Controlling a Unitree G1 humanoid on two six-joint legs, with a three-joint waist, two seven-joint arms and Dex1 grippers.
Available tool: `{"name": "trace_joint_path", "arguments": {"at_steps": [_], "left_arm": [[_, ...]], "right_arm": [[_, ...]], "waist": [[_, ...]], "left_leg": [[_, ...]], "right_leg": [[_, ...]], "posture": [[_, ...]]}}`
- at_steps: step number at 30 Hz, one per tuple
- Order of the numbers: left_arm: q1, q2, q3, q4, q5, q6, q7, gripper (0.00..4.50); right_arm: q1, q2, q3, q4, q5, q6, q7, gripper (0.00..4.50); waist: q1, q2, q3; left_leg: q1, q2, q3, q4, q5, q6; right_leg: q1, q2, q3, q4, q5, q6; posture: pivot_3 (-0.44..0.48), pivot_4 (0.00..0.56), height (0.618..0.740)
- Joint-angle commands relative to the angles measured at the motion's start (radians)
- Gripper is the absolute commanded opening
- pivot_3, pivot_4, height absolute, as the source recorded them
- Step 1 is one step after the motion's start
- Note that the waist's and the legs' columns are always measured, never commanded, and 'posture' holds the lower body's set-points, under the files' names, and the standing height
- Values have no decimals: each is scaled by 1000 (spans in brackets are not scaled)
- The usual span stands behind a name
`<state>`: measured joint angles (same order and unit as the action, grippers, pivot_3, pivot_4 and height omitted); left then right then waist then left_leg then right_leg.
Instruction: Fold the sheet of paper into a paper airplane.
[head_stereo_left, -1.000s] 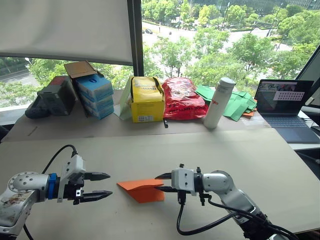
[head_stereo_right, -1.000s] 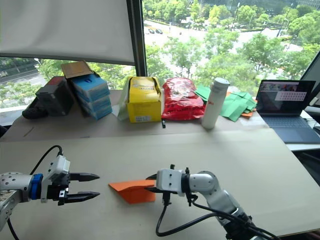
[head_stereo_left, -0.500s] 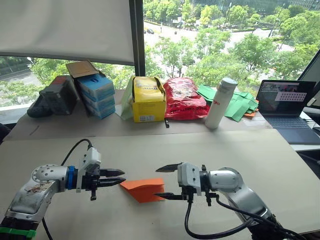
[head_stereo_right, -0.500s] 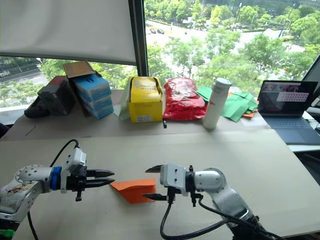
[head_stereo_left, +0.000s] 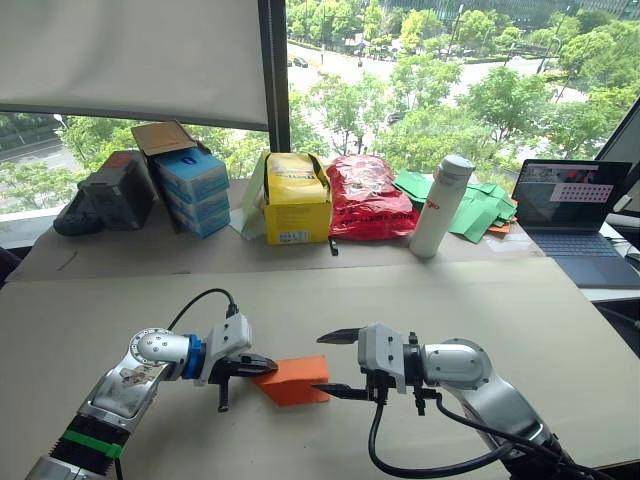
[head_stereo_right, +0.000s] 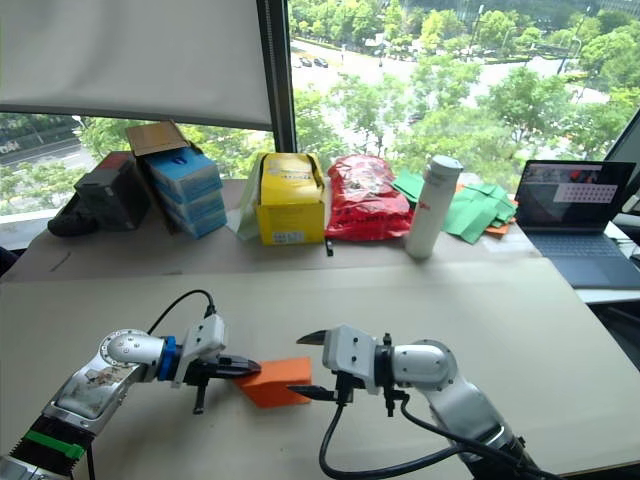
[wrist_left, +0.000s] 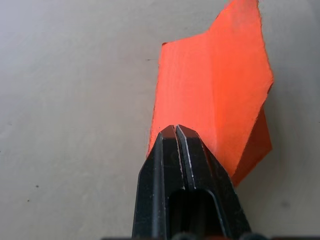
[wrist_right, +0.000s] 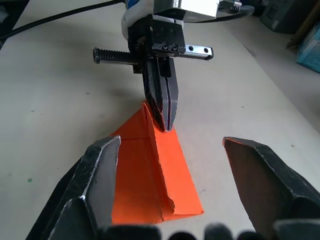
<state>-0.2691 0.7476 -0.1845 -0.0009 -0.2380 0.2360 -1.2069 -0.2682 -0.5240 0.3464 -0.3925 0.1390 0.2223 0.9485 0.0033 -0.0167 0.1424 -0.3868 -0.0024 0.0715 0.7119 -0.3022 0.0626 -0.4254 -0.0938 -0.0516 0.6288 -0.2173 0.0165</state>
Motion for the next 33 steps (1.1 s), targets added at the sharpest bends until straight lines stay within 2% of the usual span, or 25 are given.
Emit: {"name": "trace_joint_path", "arguments": {"at_steps": [1,9,15,22,25,33], "left_arm": [[-17,8,-23,16,52,-56,-3,18],[0,13,-50,-44,90,-40,3,18],[-7,24,-36,-123,67,35,0,18],[-18,45,-24,-166,59,76,-15,18],[-23,50,-21,-179,56,89,-17,0],[-22,60,-21,-200,63,96,-16,0]], "right_arm": [[1,-20,8,-58,-4,7,5,3637],[0,-43,42,-70,-16,2,18,3637],[-7,-64,92,-18,-108,-90,30,3637],[-25,-39,112,37,-173,-137,8,3637],[-30,-26,115,54,-180,-145,5,2819],[-48,2,120,88,-190,-149,9,48]], "waist": [[1,0,0],[6,0,0],[6,0,0],[6,0,0],[6,0,0],[6,0,0]], "left_leg": [[0,0,0,0,0,0],[1,0,0,0,-1,2],[1,0,0,1,-2,3],[0,0,0,1,-1,1],[0,0,0,1,0,0],[0,0,0,1,0,0]], "right_leg": [[0,0,0,0,0,0],[1,0,0,0,0,0],[1,0,0,0,0,0],[1,1,0,0,0,0],[1,1,0,0,0,1],[1,1,0,0,0,1]], "posture": [[0,150,740],[0,150,740],[0,150,740],[0,150,740],[0,150,740],[0,150,740]]}}
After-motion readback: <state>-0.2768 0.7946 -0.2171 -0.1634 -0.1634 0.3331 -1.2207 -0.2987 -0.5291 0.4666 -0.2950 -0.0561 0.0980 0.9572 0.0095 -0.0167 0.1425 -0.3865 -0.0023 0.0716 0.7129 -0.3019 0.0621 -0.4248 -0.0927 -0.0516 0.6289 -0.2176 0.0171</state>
